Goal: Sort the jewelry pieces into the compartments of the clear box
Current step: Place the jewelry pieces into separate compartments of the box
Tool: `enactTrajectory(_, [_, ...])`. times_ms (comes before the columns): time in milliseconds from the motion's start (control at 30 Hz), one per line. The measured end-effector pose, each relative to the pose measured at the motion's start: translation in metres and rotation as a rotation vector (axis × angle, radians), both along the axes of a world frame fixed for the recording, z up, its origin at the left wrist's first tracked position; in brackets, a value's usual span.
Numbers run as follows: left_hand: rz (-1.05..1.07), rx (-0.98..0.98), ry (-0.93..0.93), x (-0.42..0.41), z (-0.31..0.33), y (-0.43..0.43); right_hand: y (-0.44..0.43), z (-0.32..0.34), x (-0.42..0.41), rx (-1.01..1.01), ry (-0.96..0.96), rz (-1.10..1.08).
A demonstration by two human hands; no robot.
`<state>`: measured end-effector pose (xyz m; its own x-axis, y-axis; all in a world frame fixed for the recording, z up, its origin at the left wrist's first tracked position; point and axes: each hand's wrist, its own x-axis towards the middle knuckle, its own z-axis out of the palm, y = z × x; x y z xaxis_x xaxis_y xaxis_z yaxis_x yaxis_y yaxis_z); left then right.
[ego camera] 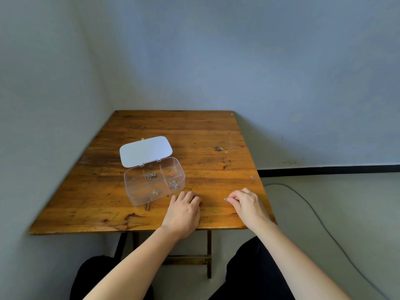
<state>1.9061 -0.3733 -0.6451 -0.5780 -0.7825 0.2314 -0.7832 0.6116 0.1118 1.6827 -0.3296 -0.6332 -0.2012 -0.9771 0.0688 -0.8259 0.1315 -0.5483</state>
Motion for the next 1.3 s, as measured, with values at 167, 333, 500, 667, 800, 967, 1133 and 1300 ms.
enactTrajectory(167, [-0.013, 0.003, -0.014, -0.004, 0.004, -0.013, -0.02, 0.005, -0.009, 0.079, 0.06, 0.05])
enactTrajectory(333, [-0.013, 0.024, 0.014, -0.025, 0.005, -0.032, -0.054, 0.009, -0.027, -0.068, -0.058, -0.02])
enactTrajectory(500, [-0.032, 0.092, 0.067, -0.054, 0.005, -0.062, -0.103, 0.034, -0.048, -0.21, -0.145, -0.144])
enactTrajectory(667, [0.017, 0.112, 0.079, -0.083, 0.005, -0.1, -0.159, 0.06, -0.062, -0.318, -0.21, -0.191])
enactTrajectory(800, [0.093, 0.124, 0.069, -0.093, -0.001, -0.121, -0.203, 0.071, -0.066, -0.352, -0.271, -0.192])
enactTrajectory(967, [0.136, 0.081, 0.075, -0.095, -0.008, -0.124, -0.251, 0.046, -0.069, -0.253, -0.324, -0.209])
enactTrajectory(1133, [0.141, 0.061, 0.095, -0.094, -0.012, -0.124, -0.258, -0.003, -0.075, -0.072, -0.159, -0.223])
enactTrajectory(1300, [0.143, 0.052, 0.096, -0.095, -0.012, -0.125, -0.255, -0.01, -0.077, -0.06, -0.005, -0.188])
